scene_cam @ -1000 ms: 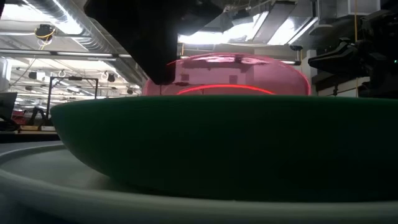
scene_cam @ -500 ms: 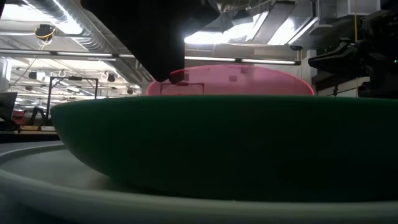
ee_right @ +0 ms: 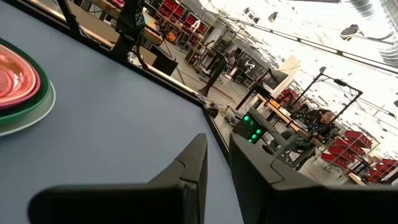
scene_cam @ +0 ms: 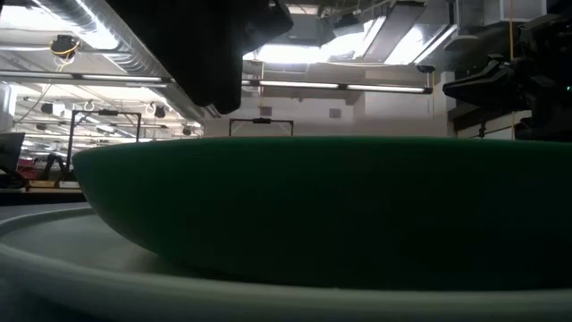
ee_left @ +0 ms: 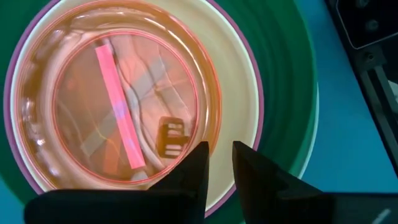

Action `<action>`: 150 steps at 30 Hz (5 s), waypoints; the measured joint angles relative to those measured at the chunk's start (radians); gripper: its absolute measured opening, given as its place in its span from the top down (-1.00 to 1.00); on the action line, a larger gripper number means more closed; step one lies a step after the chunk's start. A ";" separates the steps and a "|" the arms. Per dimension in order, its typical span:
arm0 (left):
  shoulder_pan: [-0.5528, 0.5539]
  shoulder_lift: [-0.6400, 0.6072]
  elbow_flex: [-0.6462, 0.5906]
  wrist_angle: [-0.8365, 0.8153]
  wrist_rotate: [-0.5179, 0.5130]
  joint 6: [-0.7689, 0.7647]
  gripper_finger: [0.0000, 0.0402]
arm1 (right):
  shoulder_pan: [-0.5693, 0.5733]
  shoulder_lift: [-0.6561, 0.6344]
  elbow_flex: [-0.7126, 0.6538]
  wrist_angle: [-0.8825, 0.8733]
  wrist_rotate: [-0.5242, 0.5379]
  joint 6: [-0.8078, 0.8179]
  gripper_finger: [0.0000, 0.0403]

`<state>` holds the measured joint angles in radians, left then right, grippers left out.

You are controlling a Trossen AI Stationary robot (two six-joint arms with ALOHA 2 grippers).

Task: Stack plastic plates
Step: Return to Home Position

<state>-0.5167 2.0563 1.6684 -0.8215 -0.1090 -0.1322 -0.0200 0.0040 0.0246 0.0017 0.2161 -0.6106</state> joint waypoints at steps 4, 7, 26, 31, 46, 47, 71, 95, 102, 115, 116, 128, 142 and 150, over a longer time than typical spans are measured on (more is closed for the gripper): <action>0.000 0.000 0.000 0.000 -0.004 0.001 0.68 | 0.000 0.000 0.000 0.000 0.000 0.000 0.69; 0.003 0.000 0.000 0.000 -0.028 0.009 0.68 | 0.000 0.000 0.000 0.000 0.000 0.000 0.69; 0.103 -0.039 0.000 -0.055 -0.021 0.152 0.99 | 0.000 0.000 0.000 0.000 0.000 0.000 0.69; 0.141 -0.104 -0.001 -0.105 -0.029 0.229 0.99 | 0.000 0.000 0.000 0.000 0.001 0.000 0.69; 0.363 -0.517 0.000 -0.139 -0.038 0.365 0.99 | 0.000 0.000 0.000 0.000 0.000 0.000 0.69; 0.375 -0.549 0.000 -0.140 -0.038 0.371 0.99 | 0.000 0.000 0.000 0.000 0.000 0.000 0.69; 0.454 -1.430 -0.695 0.179 -0.087 0.298 0.99 | 0.000 0.000 0.000 0.000 0.000 0.000 0.69; 0.454 -2.053 -1.311 0.463 -0.185 0.213 0.99 | 0.000 0.000 0.000 0.000 0.001 0.000 0.69; 0.454 -2.054 -1.373 0.527 -0.196 0.213 0.99 | 0.000 0.000 0.000 0.000 0.000 0.000 0.69; 0.454 -2.053 -1.515 0.691 -0.196 0.212 0.99 | 0.000 0.000 0.000 -0.001 0.000 0.000 0.69; 0.454 -2.053 -1.528 0.709 -0.197 0.212 0.99 | 0.000 0.000 0.000 -0.001 0.000 0.000 0.69; 0.454 -2.053 -1.660 0.877 -0.218 0.185 0.99 | 0.000 0.000 0.000 -0.002 0.000 0.000 0.69; 0.454 -2.053 -1.661 0.882 -0.222 0.164 0.99 | 0.000 0.000 0.000 -0.002 0.000 0.000 0.69; 0.454 -2.052 -1.661 0.881 -0.215 0.134 0.99 | 0.000 0.000 0.000 -0.002 0.000 0.000 0.69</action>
<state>-0.0628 0.0044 0.0071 0.0593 -0.3235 0.0016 -0.0200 0.0040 0.0250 0.0002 0.2157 -0.6106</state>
